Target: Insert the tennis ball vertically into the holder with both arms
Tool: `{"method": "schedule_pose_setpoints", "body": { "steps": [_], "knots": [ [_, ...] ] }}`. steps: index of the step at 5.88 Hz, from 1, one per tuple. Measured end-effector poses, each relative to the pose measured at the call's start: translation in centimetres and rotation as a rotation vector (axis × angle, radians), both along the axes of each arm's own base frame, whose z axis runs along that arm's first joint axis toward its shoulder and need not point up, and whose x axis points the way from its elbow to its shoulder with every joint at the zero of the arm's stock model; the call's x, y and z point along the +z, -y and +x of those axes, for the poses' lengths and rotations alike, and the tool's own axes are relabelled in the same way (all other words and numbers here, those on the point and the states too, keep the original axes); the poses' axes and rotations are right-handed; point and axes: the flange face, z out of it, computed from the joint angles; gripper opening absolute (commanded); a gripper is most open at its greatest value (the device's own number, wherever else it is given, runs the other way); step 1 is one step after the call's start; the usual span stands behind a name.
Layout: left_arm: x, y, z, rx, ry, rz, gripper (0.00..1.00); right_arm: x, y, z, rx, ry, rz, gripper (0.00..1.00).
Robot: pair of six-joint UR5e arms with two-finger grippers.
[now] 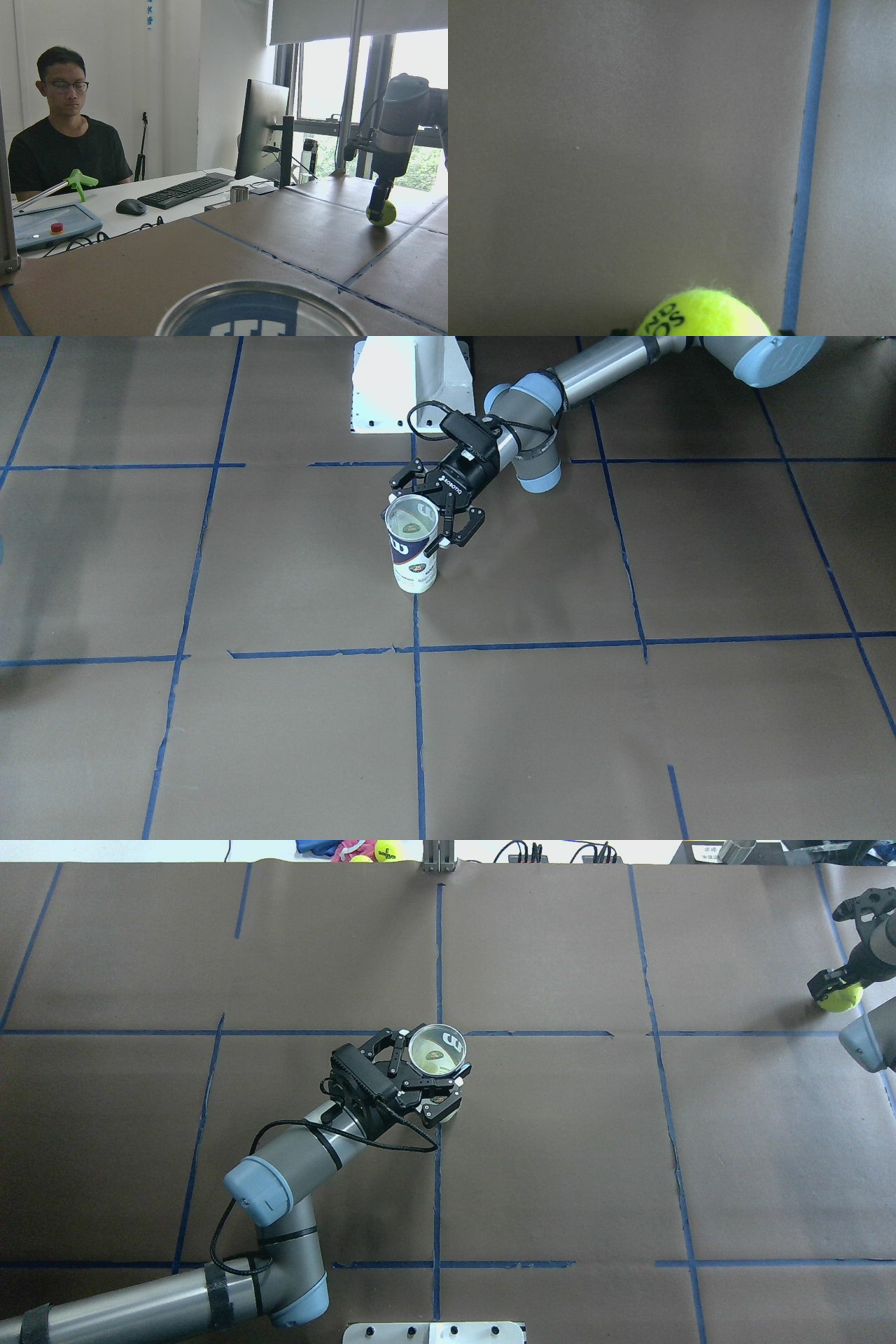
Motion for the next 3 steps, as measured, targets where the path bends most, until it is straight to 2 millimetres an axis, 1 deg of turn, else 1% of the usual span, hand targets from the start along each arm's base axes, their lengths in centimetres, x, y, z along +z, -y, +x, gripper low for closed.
{"method": "schedule_pose_setpoints", "body": {
  "steps": [1,2,3],
  "knots": [
    [0.2,0.0,0.0,0.000,0.002,-0.001,0.92,-0.1,0.0,0.1,0.016,0.004,-0.008,0.00],
    [0.5,0.0,-0.1,0.000,0.003,-0.001,0.92,-1.6,0.2,0.1,0.050,0.029,-0.007,0.00],
    [0.8,-0.1,-0.3,0.000,-0.001,0.000,0.92,-5.8,0.4,0.1,0.076,0.068,0.018,0.00]
  ]
}}
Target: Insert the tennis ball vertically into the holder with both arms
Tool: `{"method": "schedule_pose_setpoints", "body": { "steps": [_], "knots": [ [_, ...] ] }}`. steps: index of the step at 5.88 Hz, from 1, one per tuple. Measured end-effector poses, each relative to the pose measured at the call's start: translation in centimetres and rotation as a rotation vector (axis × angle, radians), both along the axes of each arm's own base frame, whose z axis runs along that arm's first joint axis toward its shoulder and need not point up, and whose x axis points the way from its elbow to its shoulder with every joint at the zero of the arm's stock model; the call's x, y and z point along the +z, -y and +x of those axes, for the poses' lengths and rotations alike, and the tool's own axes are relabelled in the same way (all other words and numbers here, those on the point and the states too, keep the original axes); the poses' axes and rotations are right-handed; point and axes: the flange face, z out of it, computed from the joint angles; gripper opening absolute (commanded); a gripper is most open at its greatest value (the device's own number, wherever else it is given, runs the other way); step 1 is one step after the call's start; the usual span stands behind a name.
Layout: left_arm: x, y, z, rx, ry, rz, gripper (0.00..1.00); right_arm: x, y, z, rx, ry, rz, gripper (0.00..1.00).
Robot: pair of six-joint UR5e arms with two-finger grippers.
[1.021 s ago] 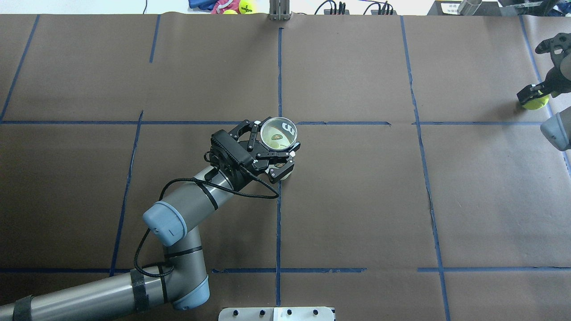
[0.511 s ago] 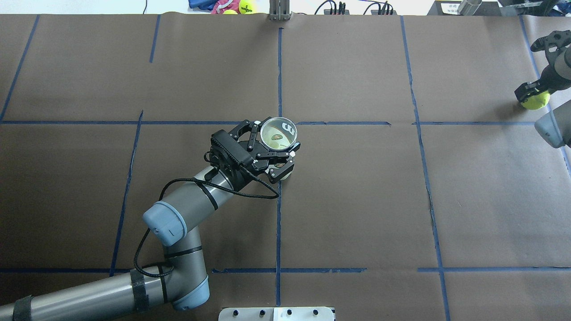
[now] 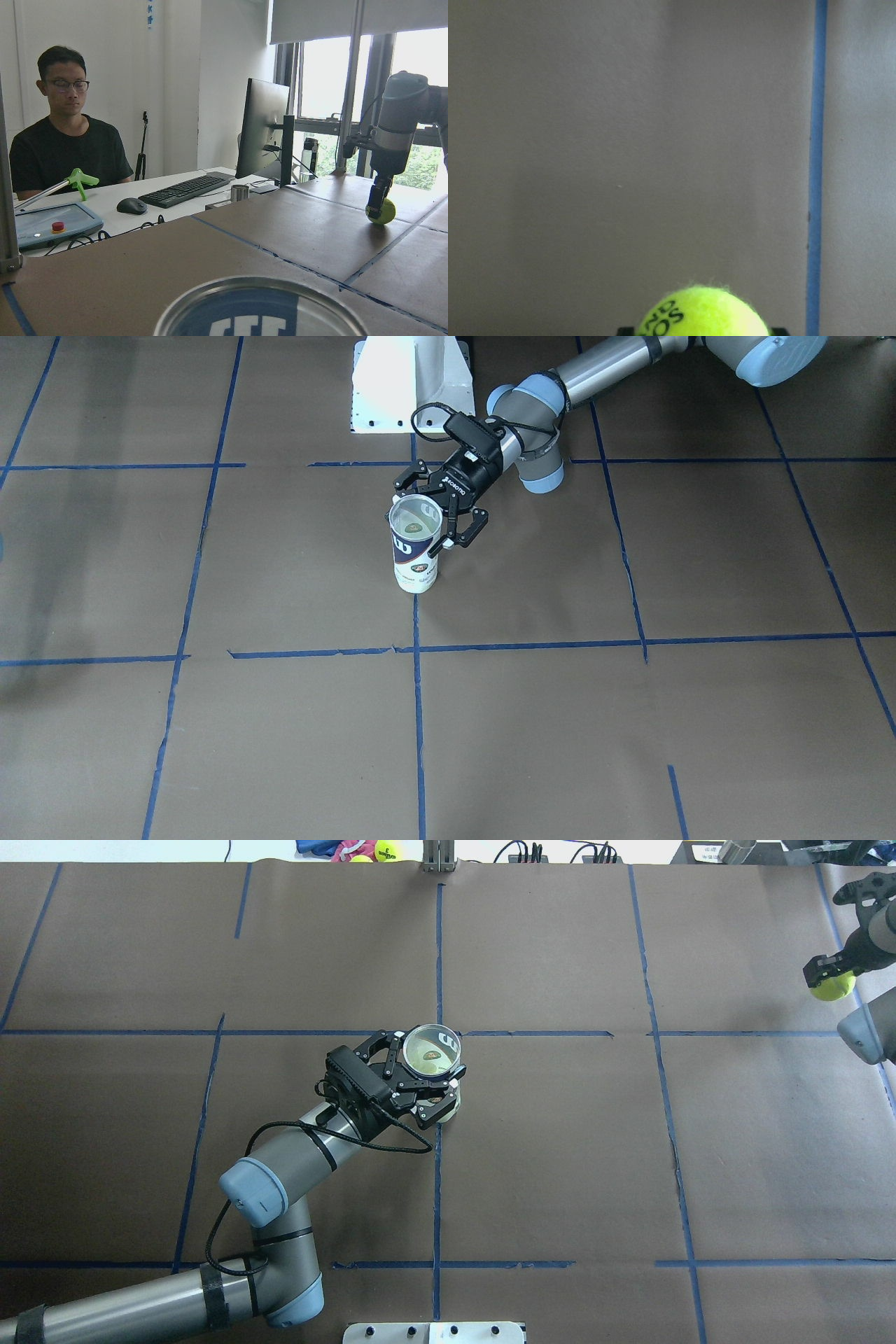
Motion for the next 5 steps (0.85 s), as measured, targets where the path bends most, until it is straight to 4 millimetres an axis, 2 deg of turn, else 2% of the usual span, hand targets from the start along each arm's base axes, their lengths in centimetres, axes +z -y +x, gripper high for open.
{"method": "schedule_pose_setpoints", "body": {
  "steps": [1,2,3,4,5],
  "knots": [
    [0.2,0.0,-0.1,0.000,-0.004,0.001,0.92,-6.5,-0.3,-0.1,0.011,0.024,0.015,0.00],
    [0.3,-0.1,-0.2,0.000,-0.005,0.002,0.92,-14.6,-2.0,-0.4,0.016,0.039,0.004,0.00],
    [0.4,-0.1,-0.2,0.000,-0.005,0.002,0.92,-22.7,-5.6,-1.3,0.010,0.086,-0.020,0.00],
    [0.4,-0.1,-0.2,0.000,-0.005,0.001,0.92,-29.1,-9.5,-3.2,0.022,0.183,-0.059,0.00],
    [0.3,-0.1,-0.2,0.001,-0.007,0.001,0.92,-35.3,-13.1,-7.4,0.059,0.297,-0.123,0.00]
  ]
}}
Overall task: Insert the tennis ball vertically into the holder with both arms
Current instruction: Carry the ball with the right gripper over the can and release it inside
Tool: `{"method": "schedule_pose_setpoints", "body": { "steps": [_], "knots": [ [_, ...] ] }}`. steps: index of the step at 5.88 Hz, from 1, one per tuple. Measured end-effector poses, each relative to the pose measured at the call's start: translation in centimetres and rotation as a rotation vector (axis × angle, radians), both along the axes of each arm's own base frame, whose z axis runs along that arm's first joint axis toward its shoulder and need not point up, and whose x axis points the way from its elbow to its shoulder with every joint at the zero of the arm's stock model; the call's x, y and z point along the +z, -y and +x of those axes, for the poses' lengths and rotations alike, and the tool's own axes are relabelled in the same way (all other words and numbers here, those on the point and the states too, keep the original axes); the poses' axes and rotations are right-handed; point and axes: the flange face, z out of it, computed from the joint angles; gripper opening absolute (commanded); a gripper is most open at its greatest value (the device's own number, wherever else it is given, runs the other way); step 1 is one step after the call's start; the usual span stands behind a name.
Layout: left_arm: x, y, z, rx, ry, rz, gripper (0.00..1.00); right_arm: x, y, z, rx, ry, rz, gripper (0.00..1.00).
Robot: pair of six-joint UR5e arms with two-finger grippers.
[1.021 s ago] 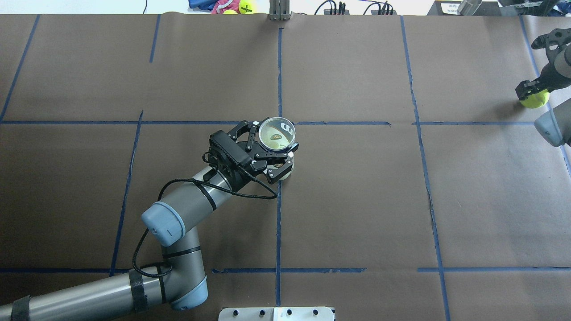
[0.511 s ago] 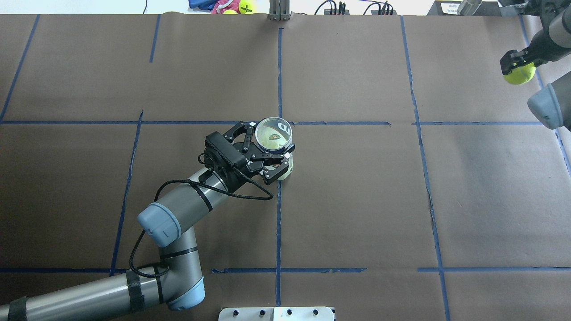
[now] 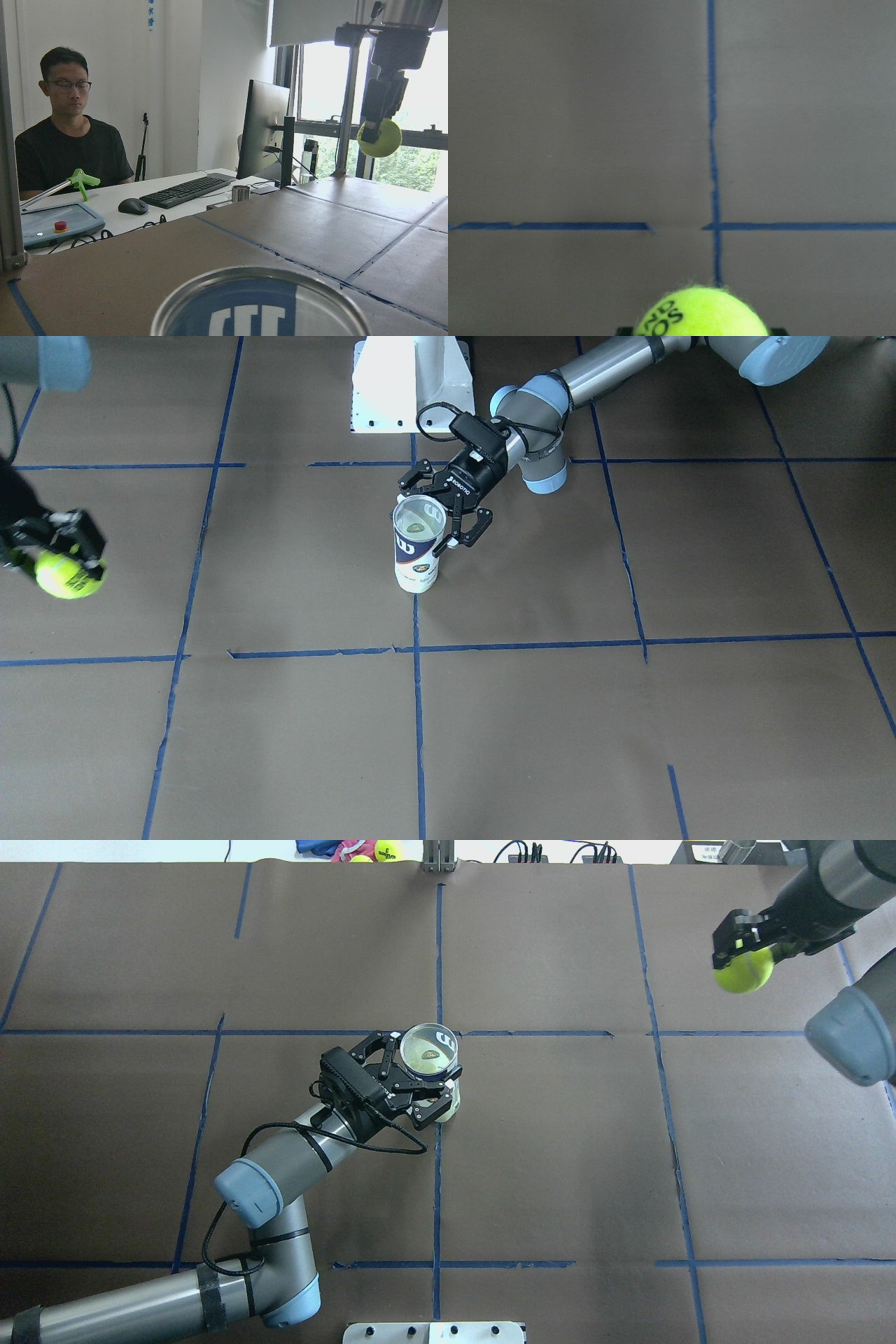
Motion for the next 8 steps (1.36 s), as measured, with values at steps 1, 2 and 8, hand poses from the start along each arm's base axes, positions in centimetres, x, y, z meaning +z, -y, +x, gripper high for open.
{"method": "schedule_pose_setpoints", "body": {
  "steps": [1,2,8],
  "knots": [
    [0.0,0.0,0.0,0.001,-0.001,0.000,0.92,-6.4,-3.4,-5.5,0.030,0.099,-0.068,0.00],
    [-0.1,0.0,0.0,0.001,-0.002,0.000,0.92,-10.8,-6.1,-9.9,0.031,0.182,-0.083,0.00],
    [0.0,-0.1,0.0,0.001,0.000,0.000,0.92,-19.8,-7.4,-22.5,0.190,0.368,-0.177,0.22]
  ]
}}
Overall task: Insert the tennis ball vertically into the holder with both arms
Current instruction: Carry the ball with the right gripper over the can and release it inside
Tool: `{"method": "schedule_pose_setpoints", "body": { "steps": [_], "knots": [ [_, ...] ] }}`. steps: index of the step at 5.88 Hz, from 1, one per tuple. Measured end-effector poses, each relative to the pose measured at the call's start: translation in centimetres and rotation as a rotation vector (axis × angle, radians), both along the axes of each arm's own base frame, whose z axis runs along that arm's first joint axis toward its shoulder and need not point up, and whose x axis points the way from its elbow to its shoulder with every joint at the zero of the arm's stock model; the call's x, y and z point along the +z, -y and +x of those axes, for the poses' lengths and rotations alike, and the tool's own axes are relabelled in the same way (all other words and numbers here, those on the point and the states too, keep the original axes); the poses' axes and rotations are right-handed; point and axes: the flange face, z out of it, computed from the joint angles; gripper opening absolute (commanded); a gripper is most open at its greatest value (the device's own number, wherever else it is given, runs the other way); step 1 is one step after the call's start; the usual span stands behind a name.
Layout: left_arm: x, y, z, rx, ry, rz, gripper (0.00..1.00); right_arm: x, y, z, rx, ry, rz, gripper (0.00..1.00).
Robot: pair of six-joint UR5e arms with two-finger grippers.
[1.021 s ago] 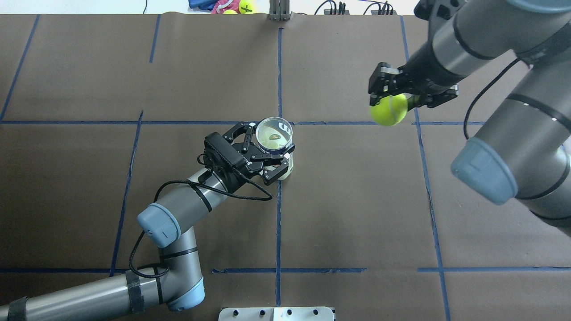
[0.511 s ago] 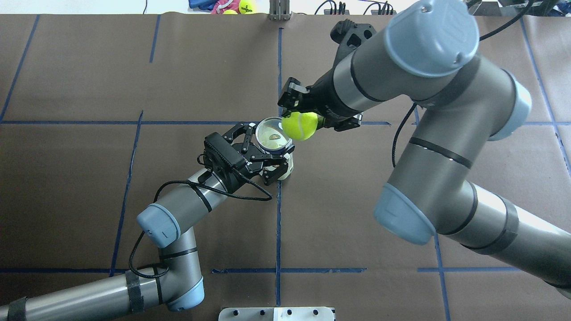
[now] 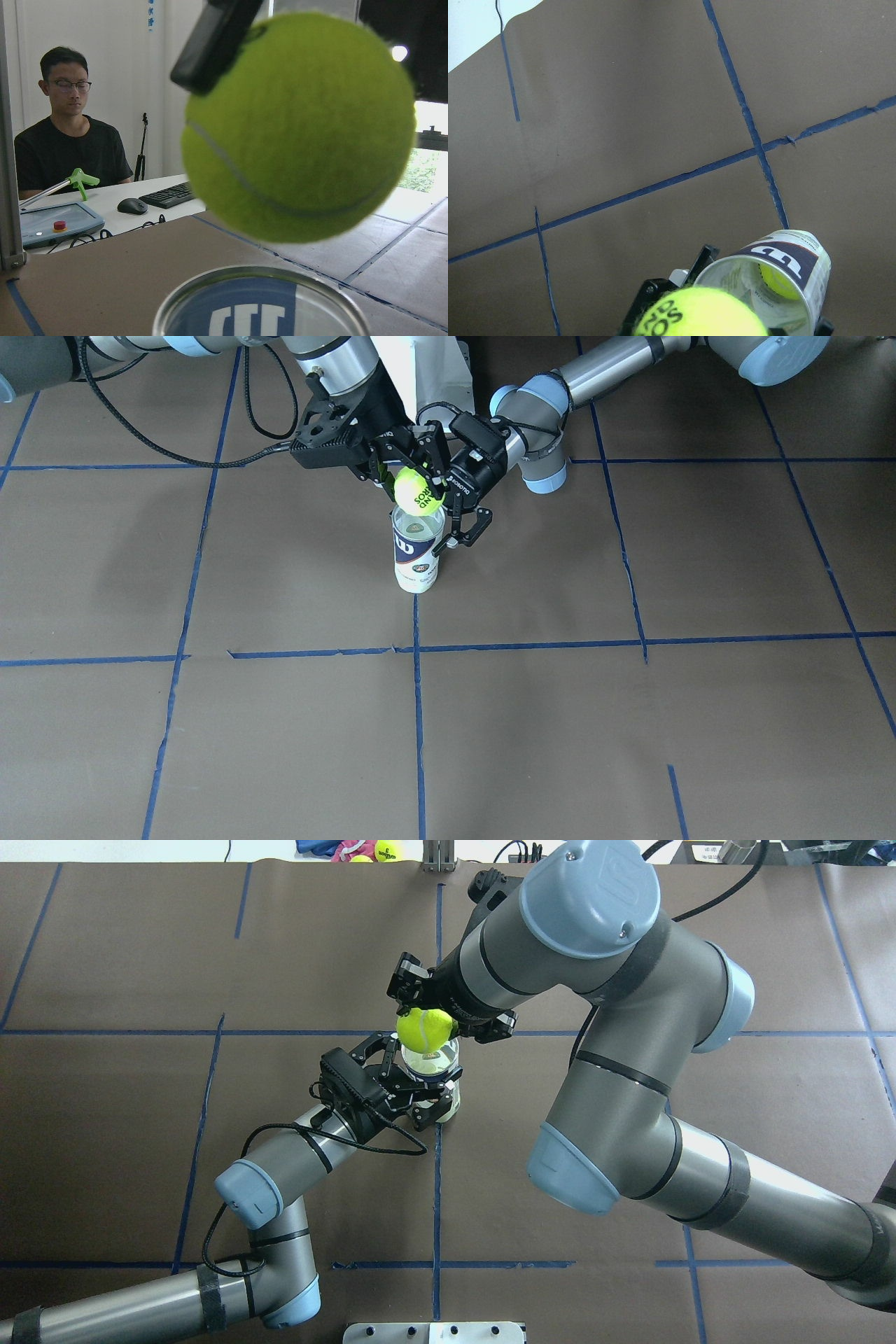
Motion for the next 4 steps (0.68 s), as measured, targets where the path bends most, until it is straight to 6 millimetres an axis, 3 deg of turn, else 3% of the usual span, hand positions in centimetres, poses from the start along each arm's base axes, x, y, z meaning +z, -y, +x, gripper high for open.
{"method": "schedule_pose_setpoints", "body": {
  "steps": [1,2,4],
  "knots": [
    [0.01,-0.04,0.03,0.001,0.000,0.000,0.93,0.10,0.07,-0.15,0.001,-0.003,-0.006,0.49],
    [0.01,-0.06,0.05,0.001,0.000,0.000,0.93,0.34,0.06,-0.16,0.000,-0.006,-0.011,0.99],
    [0.02,-0.08,0.07,0.002,0.000,0.000,0.93,0.70,0.05,-0.15,0.007,-0.007,-0.029,1.00]
  ]
}}
